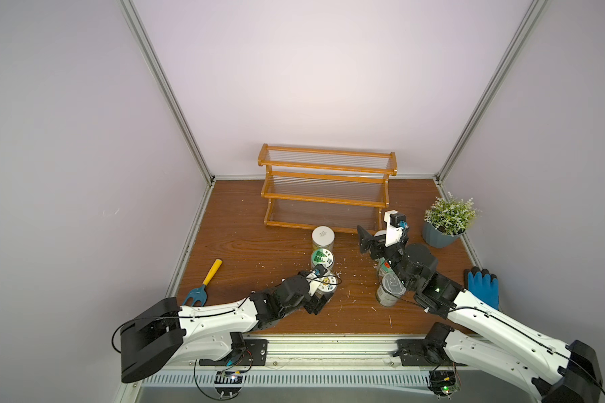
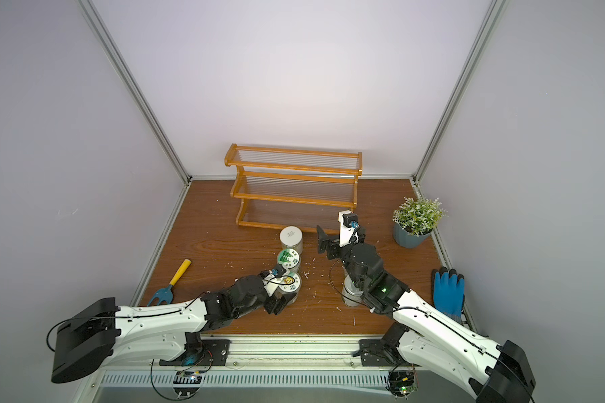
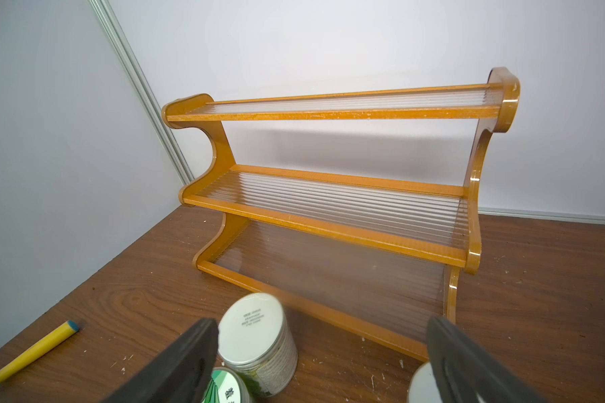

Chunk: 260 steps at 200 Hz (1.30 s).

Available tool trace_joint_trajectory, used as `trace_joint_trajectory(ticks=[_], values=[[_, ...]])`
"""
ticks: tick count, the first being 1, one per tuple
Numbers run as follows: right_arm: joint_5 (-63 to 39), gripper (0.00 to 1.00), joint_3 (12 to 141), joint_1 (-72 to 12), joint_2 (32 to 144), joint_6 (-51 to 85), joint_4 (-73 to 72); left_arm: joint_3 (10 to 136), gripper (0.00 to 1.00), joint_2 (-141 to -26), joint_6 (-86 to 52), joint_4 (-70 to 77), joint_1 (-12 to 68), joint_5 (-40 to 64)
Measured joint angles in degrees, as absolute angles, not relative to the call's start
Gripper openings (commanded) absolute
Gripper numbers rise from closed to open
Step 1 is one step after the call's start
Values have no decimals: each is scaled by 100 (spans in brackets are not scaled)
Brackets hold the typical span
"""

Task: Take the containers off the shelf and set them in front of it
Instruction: Place the container at the center of the board, then reset both arms

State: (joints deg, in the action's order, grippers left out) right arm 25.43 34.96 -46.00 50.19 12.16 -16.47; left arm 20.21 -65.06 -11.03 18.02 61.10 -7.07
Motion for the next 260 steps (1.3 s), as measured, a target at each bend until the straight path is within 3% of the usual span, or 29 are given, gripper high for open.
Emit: trace_joint_trajectory(ticks=[144,260], values=[[2541,99,3496,-4600,5043,1197,-1649,2018,100,-6348,-1249,1507,6110,-803],[2541,99,3282,-4324,4840,1181,-1369,2447,100,-4740,-1098,545,6114,-1601]])
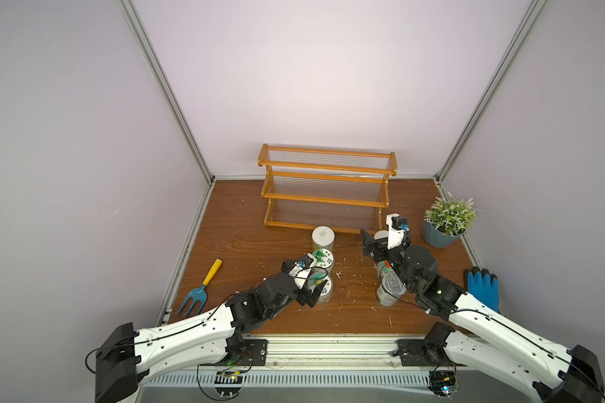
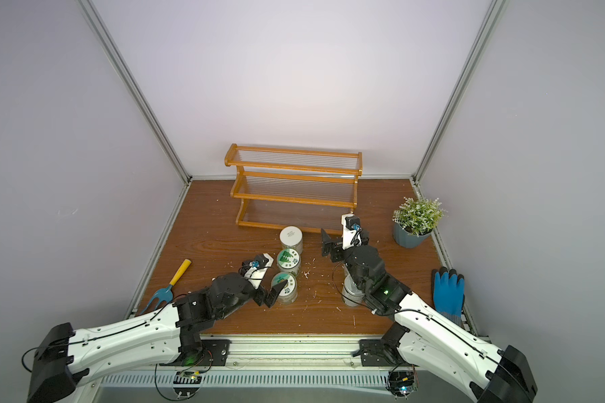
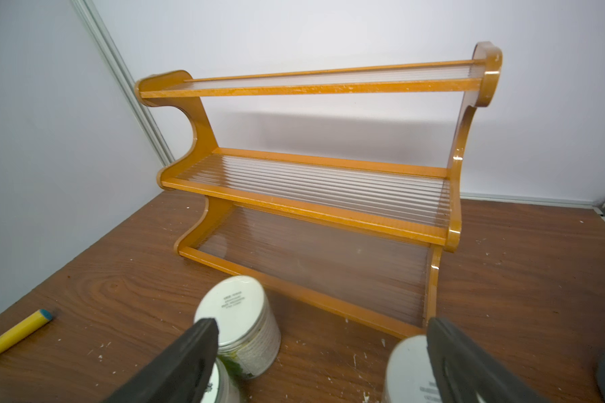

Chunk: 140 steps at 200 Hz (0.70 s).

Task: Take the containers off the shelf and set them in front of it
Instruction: Reset both arms

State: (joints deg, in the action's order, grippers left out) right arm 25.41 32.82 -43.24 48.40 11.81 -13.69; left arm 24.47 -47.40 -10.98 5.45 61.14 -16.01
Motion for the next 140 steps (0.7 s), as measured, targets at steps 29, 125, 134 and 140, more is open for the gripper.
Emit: trace_joint_trajectory(ticks=[29,125,134,140], values=[[2364,99,3282,-3680,4871,1173,-1157,2738,100,-4650,-825,552,5933,-1909],[1608,99,3280,-1450,5293,923,-1194,2910,100,-5315,-130,1433,2180,-982],[1594,99,3273,-1280,5430,858,-1337,2908,100,-5380,-104,1612,1909,-847],[1592,99,3262,-1194,5531,823,-1431,2908,100,-5433,-91,1743,1732,-788]])
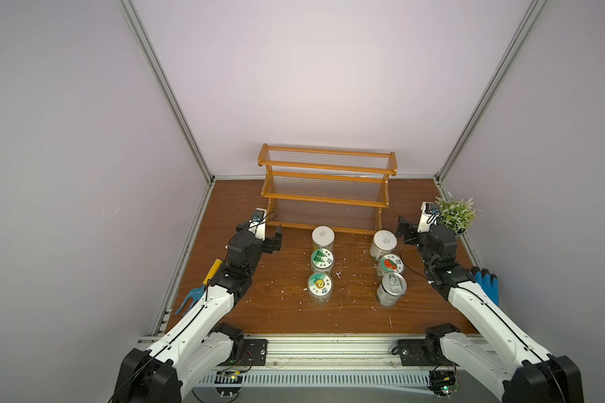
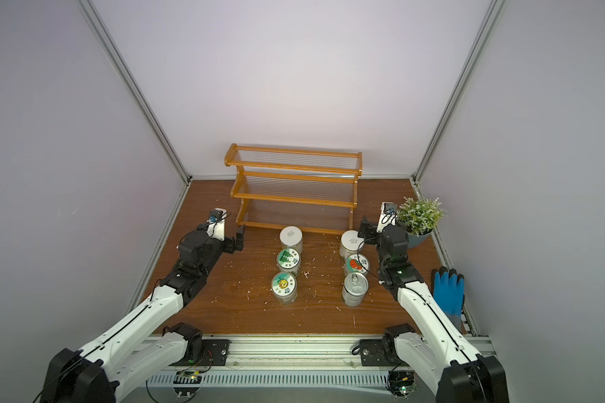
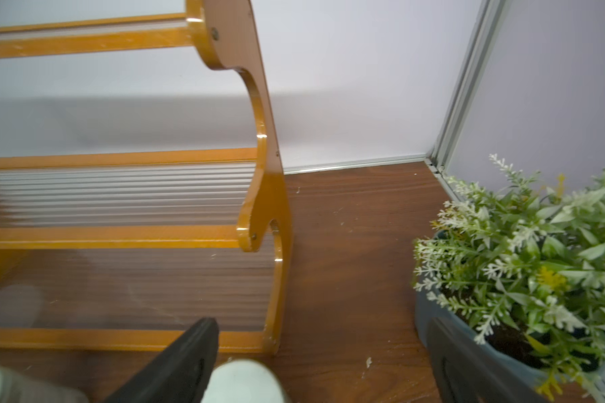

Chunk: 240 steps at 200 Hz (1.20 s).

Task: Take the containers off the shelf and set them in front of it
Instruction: Reset both arms

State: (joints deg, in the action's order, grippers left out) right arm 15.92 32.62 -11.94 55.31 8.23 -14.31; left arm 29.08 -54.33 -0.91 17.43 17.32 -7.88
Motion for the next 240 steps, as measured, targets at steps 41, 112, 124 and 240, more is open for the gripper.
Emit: trace_joint_trajectory(ticks=[41,112,124,240], values=[[1739,99,2574,-878,6440,552,-2600,2521,100,-5992,73,2993,1190,-733],[1968,99,1485,-816,7415,-25,-4980,1367,100,-7446,187,5129,626,-843],[1957,99,1323,-816,7559,-71,-5448,1387,100,-7804,183,5465,622,-873],[1708,99,526,-812,8816,-266,-8243,941,100,-8910,67,7808,486,-1035]])
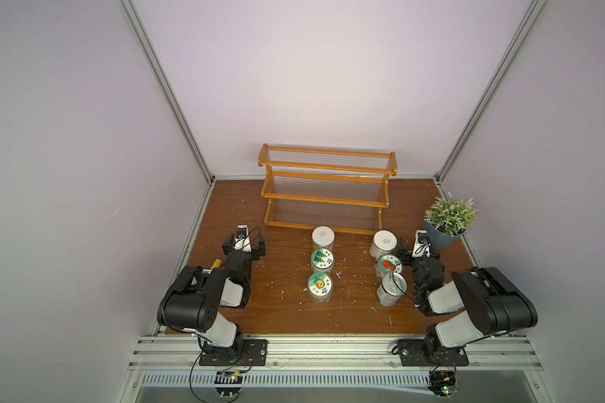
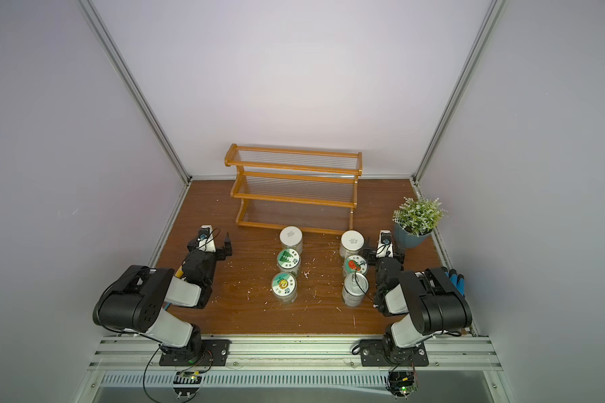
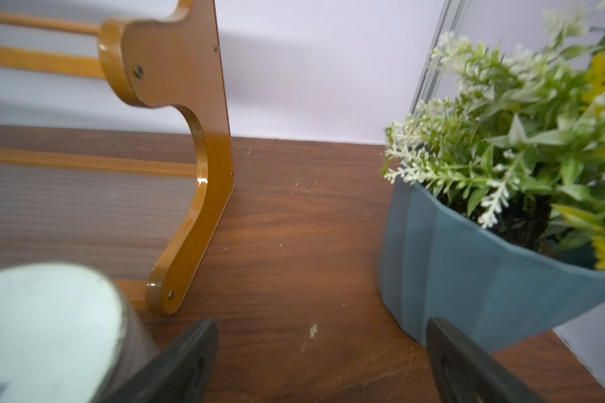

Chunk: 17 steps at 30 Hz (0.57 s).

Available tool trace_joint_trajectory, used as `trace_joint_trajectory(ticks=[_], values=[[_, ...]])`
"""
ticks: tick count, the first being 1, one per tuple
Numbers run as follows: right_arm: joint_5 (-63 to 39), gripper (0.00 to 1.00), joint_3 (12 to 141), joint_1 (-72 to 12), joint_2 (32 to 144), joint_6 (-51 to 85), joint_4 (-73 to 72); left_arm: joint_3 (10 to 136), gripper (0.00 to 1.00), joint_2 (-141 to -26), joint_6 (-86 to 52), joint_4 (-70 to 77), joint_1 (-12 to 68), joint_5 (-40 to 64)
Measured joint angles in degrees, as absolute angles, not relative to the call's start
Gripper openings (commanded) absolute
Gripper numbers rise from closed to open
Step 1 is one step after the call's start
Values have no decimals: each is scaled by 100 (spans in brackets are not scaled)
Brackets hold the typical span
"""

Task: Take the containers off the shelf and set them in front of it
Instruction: Reset both arms

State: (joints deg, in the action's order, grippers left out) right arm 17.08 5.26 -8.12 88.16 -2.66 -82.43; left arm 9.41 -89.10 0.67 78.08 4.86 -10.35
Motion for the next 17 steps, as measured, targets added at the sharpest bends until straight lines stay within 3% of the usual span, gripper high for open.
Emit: trace_joint_trajectory(ticks=[17], values=[[2032,99,342,-928,8818,-303,-8766,941,100,-8910,-150,7889,408,-1380]])
